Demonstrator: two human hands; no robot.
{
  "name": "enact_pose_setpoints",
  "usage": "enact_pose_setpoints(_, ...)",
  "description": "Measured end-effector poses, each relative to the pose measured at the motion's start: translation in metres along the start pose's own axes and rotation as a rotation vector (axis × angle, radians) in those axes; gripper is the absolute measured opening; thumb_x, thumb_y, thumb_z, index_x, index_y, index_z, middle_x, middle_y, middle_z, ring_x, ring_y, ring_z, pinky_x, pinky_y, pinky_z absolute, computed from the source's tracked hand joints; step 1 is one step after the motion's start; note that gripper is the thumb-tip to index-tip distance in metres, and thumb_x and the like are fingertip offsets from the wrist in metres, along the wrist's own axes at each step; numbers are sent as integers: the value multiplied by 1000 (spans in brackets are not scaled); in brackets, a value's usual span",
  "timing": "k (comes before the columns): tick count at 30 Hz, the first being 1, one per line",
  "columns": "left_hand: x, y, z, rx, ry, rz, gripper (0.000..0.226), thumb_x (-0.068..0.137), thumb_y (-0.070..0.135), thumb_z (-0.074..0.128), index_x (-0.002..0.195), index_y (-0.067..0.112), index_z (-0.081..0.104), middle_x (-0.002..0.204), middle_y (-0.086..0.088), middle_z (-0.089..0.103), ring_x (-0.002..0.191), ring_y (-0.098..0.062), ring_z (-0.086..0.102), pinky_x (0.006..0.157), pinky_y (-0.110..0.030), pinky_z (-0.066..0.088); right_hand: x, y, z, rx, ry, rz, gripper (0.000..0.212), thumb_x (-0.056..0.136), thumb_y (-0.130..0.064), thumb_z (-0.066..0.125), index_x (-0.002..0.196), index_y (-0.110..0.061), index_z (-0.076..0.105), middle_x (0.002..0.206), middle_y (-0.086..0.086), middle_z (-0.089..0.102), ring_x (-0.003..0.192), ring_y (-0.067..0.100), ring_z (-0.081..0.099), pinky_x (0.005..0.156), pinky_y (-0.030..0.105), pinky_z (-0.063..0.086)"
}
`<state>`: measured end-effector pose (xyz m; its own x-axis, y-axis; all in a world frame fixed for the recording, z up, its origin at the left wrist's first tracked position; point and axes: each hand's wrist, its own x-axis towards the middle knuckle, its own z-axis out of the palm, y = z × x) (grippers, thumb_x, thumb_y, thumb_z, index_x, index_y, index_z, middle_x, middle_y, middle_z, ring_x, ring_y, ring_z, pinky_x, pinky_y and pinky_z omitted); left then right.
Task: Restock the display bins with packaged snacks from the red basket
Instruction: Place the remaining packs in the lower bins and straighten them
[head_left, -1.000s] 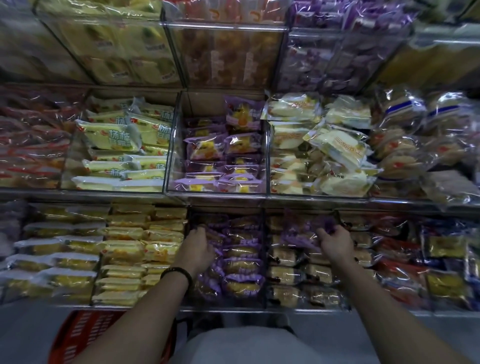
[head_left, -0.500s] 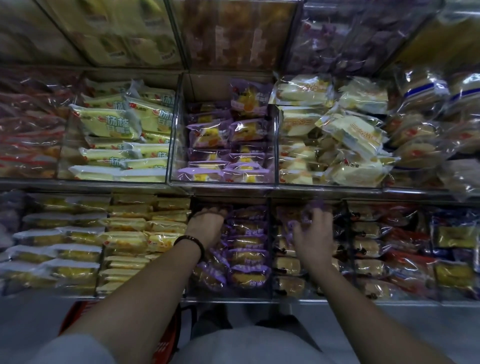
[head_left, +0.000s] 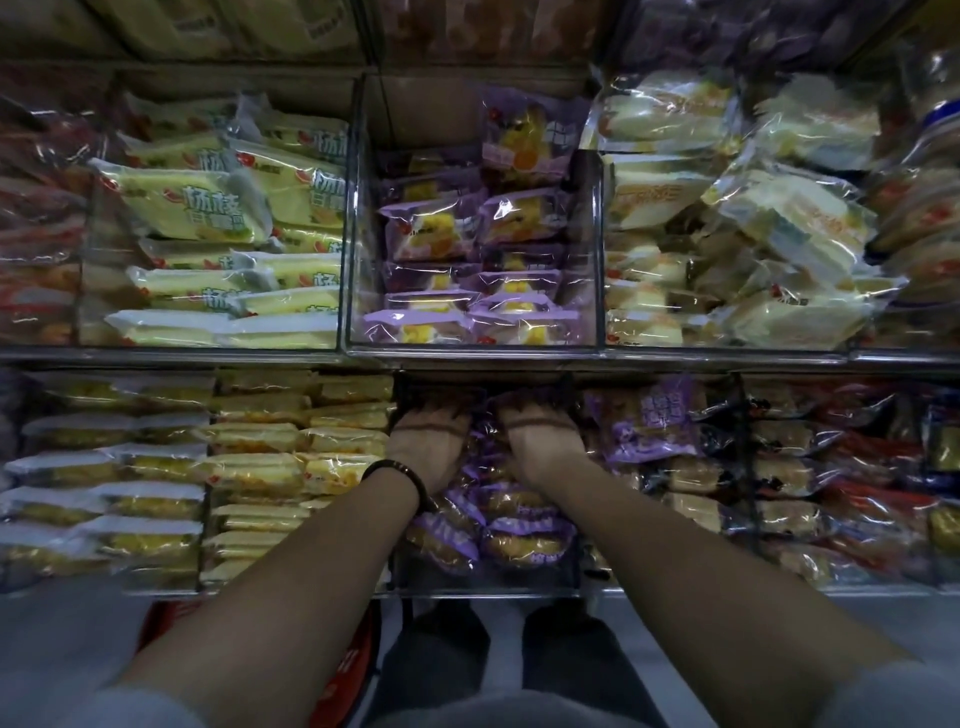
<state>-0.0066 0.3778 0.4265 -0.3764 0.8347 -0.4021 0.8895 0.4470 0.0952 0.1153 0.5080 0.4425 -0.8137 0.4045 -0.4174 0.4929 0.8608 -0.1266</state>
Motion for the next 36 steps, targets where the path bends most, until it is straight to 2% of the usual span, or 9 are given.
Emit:
enact_pose_setpoints(5,4,4,7,47,-48,-53,46,103,47,45,141,26,59,147,-4,55,132,-30,49,107,-43,39,8,-6,9,-14,37,62,55,82,-35,75,133,-25,57,126,8,65,110,34,64,90,41,54)
enact_pose_setpoints(8,1,2,12,91,-97,-68,47,100,53,47,138,27,57,145,-3,58,135,-29,46,109,-48,32,6,-11,10,-46,-29,91,59,78,-40,82,129,-22,58,119,9,65,105,32,64,88,40,54)
enact_pose_setpoints(13,-1,3,9,111,-93,-56,54,101,54,45,148,27,47,150,-4,54,139,-30,43,113,-50,27,3,-15,9,-38,-68,92,61,83,-49,69,136,-22,56,133,11,61,121,33,56,103,43,46)
enact_pose_setpoints(15,1,2,5,94,-84,-41,61,97,52,51,150,23,44,148,-7,55,138,-31,46,115,-48,28,-1,-13,4,17,20,105,57,88,-45,59,138,-19,55,133,13,59,119,35,57,100,41,47)
enact_pose_setpoints(18,1,-2,-8,18,-9,-10,72,89,44,62,154,21,42,146,-9,54,132,-32,52,114,-43,40,2,-4,-3,2,162,86,63,83,-30,70,142,-17,52,136,13,55,118,36,58,93,41,50)
enact_pose_setpoints(20,2,-4,-15,13,37,0,73,84,37,70,151,20,45,152,-10,45,135,-34,48,113,-46,43,9,-2,-8,-39,157,60,60,88,-27,69,145,-23,50,141,9,55,122,36,58,91,41,52)
enact_pose_setpoints(22,4,-4,-16,57,70,14,74,83,33,71,151,21,45,157,-9,38,138,-34,43,114,-49,42,14,-3,-11,-75,146,50,46,97,-24,57,143,-27,53,141,7,58,121,36,60,86,41,53)
enact_pose_setpoints(29,0,-3,-9,41,33,-13,88,83,34,76,160,26,34,159,-2,40,140,-31,41,116,-47,41,23,-5,-23,-152,80,42,36,105,-22,44,140,-26,55,136,9,61,111,37,65,79,40,52)
enact_pose_setpoints(36,-10,-4,-14,23,9,-48,72,84,38,72,151,30,47,148,-1,53,131,-29,53,108,-45,48,13,-3,-40,-173,47,83,58,94,-29,71,146,-20,48,137,11,62,113,38,67,84,42,55)
